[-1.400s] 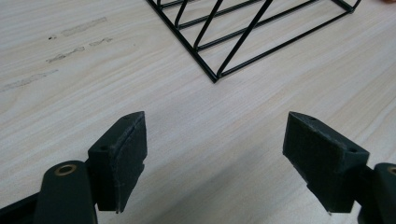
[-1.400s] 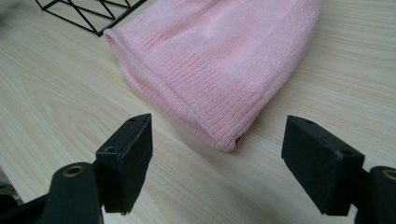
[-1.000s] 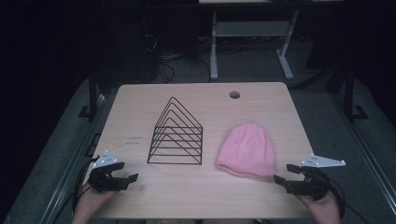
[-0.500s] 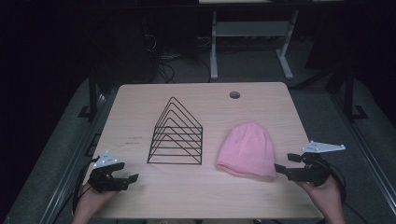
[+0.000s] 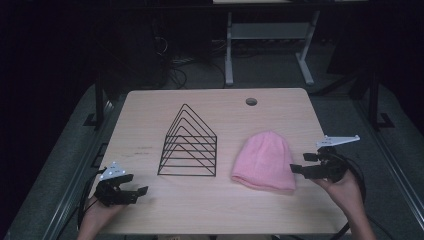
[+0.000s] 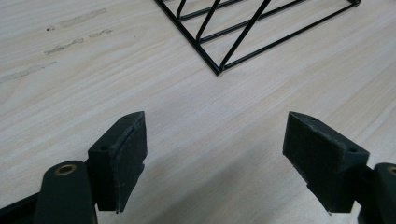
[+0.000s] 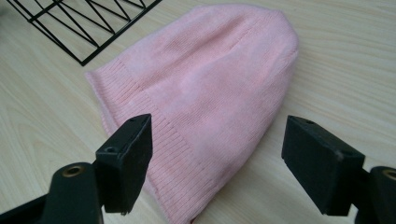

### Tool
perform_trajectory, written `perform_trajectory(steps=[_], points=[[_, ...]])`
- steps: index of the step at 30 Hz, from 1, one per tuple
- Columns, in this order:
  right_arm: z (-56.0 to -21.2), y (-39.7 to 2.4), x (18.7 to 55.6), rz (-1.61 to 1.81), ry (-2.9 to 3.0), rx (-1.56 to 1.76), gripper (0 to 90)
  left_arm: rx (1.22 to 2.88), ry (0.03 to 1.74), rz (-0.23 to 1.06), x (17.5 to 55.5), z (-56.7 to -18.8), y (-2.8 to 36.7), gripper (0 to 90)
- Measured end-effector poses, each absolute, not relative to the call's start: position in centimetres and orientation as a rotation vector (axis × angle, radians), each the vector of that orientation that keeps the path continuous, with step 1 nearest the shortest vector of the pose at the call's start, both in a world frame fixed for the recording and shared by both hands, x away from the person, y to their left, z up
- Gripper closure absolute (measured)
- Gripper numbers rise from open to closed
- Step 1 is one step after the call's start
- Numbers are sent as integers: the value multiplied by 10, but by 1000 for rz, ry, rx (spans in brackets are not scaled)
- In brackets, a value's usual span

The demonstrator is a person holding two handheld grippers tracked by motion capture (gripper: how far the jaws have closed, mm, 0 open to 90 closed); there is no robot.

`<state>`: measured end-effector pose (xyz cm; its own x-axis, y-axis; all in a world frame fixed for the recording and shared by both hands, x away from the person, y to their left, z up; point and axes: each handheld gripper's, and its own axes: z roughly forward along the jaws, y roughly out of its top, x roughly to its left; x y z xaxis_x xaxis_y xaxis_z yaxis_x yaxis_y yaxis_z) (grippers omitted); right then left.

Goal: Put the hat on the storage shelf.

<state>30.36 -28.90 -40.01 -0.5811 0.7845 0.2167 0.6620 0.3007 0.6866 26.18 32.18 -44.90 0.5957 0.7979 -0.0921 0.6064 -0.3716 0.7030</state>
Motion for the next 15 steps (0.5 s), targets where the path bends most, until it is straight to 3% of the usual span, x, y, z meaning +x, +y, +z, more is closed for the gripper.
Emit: perform_trajectory(steps=[15], points=[[-402,-282,348,1119,2479,1421,242,2120,1090,345,263,-449,319,220]])
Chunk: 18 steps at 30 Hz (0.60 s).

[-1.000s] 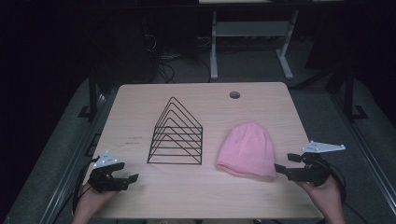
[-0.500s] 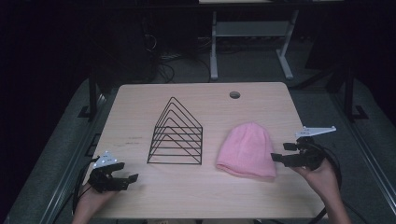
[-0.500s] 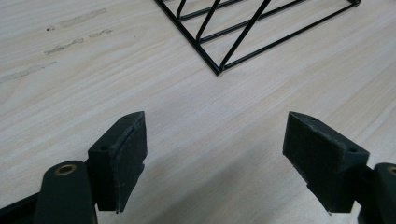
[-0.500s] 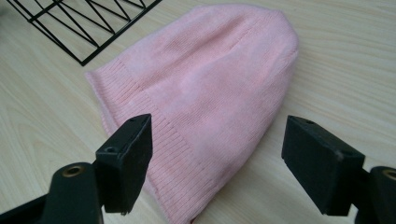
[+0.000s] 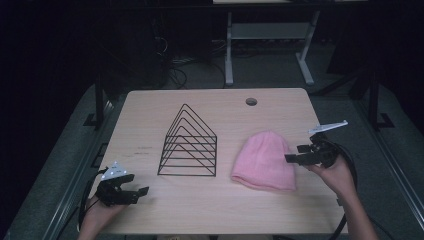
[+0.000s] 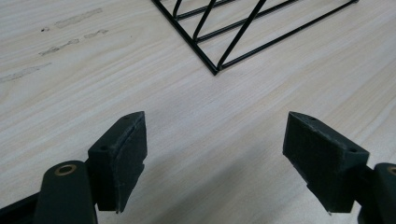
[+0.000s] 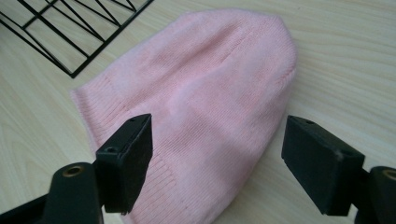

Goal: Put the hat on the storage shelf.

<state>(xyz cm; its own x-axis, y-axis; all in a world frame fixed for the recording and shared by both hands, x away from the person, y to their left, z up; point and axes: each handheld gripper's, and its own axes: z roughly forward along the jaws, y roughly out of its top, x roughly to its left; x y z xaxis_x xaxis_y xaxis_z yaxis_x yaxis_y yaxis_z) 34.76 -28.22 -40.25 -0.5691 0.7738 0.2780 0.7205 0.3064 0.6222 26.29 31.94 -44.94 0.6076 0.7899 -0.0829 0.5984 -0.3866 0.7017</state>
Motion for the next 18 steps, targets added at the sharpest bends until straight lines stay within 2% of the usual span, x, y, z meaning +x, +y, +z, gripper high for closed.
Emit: perform_trajectory(steps=[18], points=[[-398,-266,396,1024,2540,1422,244,2110,1091,340,263,-450,320,220]])
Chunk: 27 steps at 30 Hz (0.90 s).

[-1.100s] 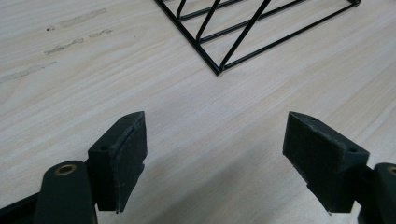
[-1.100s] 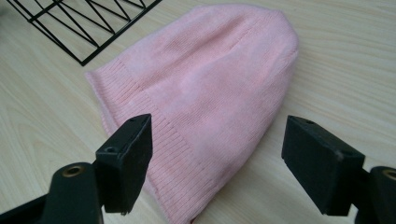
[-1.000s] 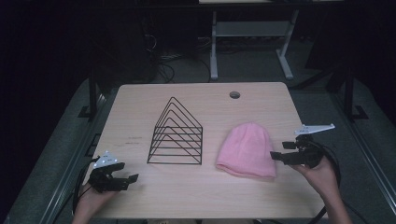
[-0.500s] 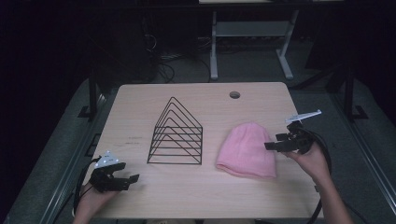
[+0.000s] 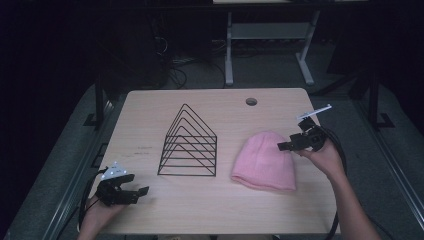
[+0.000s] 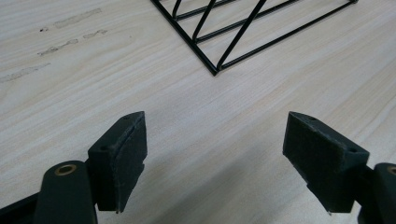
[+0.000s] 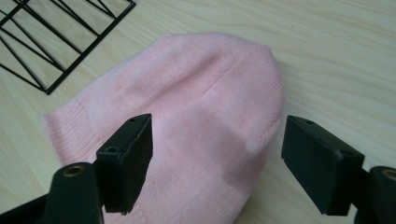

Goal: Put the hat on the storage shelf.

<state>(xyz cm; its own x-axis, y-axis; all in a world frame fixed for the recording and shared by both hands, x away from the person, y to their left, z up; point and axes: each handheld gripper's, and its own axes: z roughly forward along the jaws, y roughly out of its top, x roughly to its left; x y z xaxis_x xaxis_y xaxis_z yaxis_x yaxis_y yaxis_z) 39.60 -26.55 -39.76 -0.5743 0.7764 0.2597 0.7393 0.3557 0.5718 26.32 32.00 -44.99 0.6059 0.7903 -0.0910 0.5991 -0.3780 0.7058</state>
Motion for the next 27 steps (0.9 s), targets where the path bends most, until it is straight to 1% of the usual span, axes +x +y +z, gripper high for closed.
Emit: perform_trajectory(steps=[9,15,20,25,27], points=[[-402,-264,418,985,2532,1461,255,2113,1093,335,264,-450,321,220],[-415,-260,430,928,2553,1490,264,2110,1098,329,264,-451,320,220],[-421,-258,437,930,2556,1532,325,2121,1089,333,265,-451,320,220],[-431,-255,444,899,2574,1597,415,2124,1088,331,265,-451,320,220],[-433,-255,445,899,2578,1599,416,2123,1089,330,265,-451,320,220]])
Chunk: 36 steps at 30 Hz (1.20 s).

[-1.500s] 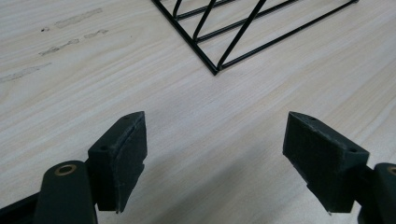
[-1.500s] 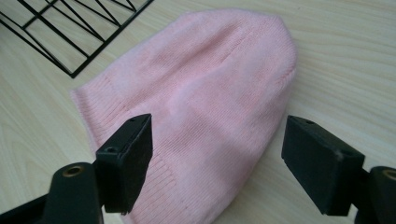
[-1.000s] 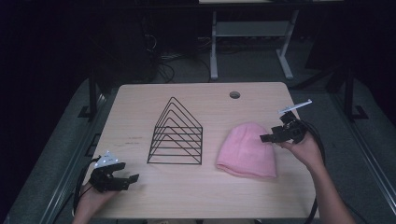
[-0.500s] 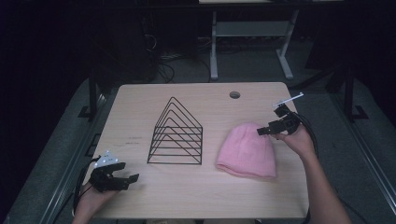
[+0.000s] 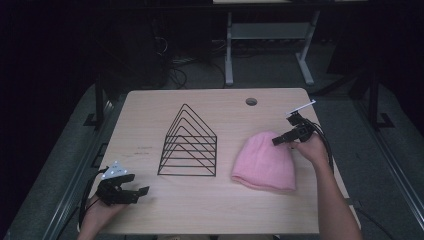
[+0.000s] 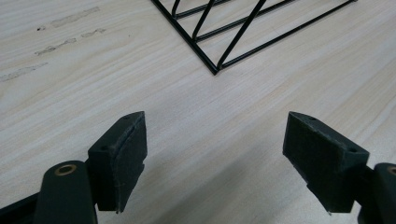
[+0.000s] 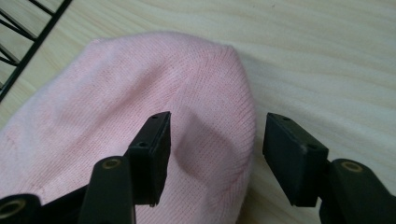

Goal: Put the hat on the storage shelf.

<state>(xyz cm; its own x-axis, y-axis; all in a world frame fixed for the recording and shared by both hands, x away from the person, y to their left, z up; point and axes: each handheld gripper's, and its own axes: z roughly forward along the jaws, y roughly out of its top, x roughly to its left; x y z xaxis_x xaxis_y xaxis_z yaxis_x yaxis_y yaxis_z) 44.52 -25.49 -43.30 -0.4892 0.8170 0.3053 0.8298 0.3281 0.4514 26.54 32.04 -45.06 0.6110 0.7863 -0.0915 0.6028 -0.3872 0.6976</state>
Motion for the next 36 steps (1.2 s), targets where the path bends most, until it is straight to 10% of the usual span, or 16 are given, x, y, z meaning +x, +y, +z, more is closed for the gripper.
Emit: perform_trajectory(steps=[36], points=[[-448,-252,446,-881,-2459,-1594,758,2133,1090,318,265,-453,317,221]])
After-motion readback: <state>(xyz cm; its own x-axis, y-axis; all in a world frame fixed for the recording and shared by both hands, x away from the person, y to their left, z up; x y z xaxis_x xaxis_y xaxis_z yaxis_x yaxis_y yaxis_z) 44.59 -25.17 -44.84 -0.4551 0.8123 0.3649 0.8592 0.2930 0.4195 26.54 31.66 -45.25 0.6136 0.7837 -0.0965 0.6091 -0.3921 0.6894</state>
